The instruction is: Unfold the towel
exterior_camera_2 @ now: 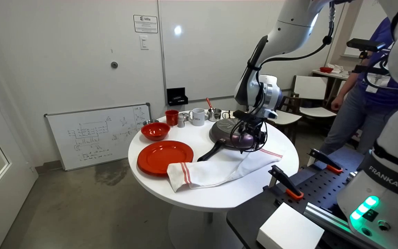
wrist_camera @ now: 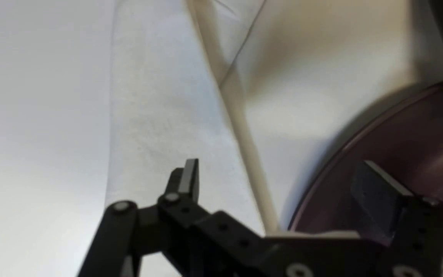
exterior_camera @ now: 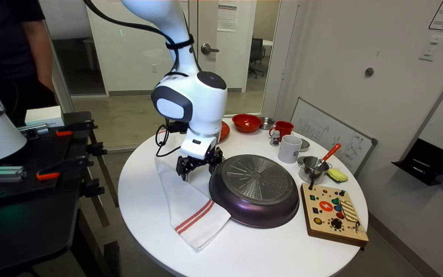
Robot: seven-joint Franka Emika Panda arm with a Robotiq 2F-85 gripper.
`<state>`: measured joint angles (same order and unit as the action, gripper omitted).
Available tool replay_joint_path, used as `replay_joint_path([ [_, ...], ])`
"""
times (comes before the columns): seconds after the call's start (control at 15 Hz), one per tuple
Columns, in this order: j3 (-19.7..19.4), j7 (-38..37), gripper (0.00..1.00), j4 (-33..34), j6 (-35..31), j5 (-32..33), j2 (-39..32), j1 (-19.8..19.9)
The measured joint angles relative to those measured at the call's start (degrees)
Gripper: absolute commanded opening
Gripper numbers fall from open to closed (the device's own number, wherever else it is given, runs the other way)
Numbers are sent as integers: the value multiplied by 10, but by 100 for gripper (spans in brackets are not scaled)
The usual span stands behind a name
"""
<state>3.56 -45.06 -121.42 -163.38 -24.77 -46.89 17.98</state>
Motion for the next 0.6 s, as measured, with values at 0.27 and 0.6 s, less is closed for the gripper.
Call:
replay_joint_path([
  [0.27,34,106,100,-6,43,-37,9,52],
  [0.6,11,163,100,5,140,-39,10,17],
])
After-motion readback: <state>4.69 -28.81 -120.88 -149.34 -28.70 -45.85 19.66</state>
